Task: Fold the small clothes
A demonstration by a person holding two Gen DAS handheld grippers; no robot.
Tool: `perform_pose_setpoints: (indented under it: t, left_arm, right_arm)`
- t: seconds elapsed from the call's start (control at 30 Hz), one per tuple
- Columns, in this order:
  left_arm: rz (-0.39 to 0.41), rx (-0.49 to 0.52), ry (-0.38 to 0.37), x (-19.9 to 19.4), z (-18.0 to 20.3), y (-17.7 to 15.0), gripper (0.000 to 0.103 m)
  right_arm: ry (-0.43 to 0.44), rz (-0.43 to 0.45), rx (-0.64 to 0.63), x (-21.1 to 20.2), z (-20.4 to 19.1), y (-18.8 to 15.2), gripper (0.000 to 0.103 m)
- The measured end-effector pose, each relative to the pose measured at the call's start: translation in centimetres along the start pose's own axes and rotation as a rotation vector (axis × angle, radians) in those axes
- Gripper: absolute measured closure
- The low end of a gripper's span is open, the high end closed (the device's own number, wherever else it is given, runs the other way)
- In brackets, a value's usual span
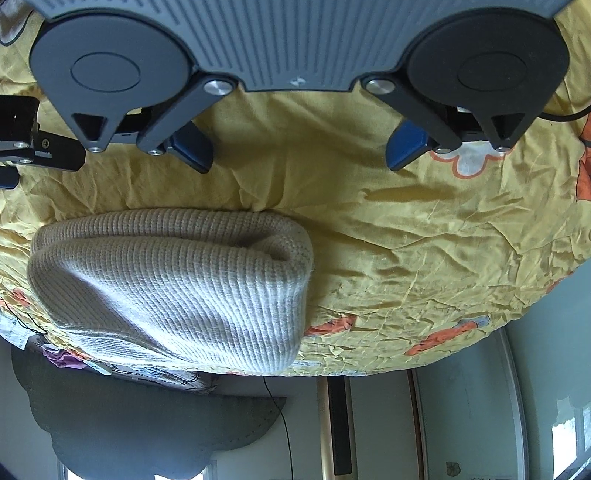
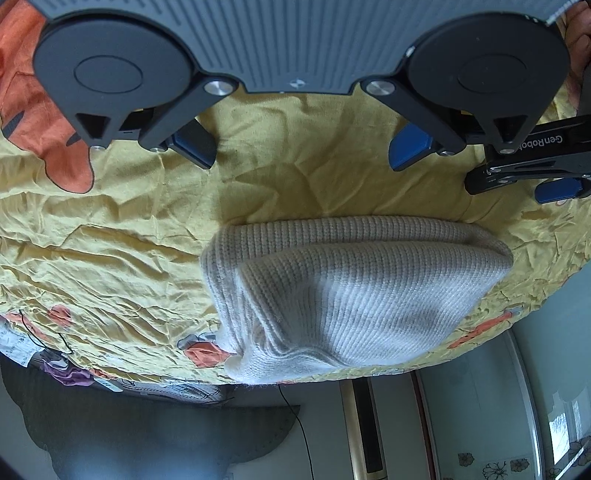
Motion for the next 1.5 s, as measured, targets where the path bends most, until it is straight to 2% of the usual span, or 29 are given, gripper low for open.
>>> perform_pose_setpoints:
  t: [0.4,0.9,1.5]
  left_arm:
    - [-0.001,-0.01,0.004,0.08,-0.11,-0.15,0.0]
    - [0.003,-0.012,0.014,-0.01,-0.09,-0.21,0.0]
    - [-0.001,-0.013,0.008,-0.07,-0.07,-0.21,0.0]
  right_arm:
    - [-0.012,0.012,-0.008,0.06,0.13,-0.11,0.001]
    - [-0.069,0.029,-0.071,0.52,0.6,-0.68,0.0]
    - [-0.079,0.022,-0.062,0.5,0.64,-0.68,0.0]
Point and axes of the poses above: each gripper's, at about its wrist camera, not at the fingertips, and x roughly the way its jaws point, z to its right, y to its top, the point moved 6 cm from there along x, roughly the way its jaws point, and after that the axes turned 10 degrees about z, right-handed, at the moved point
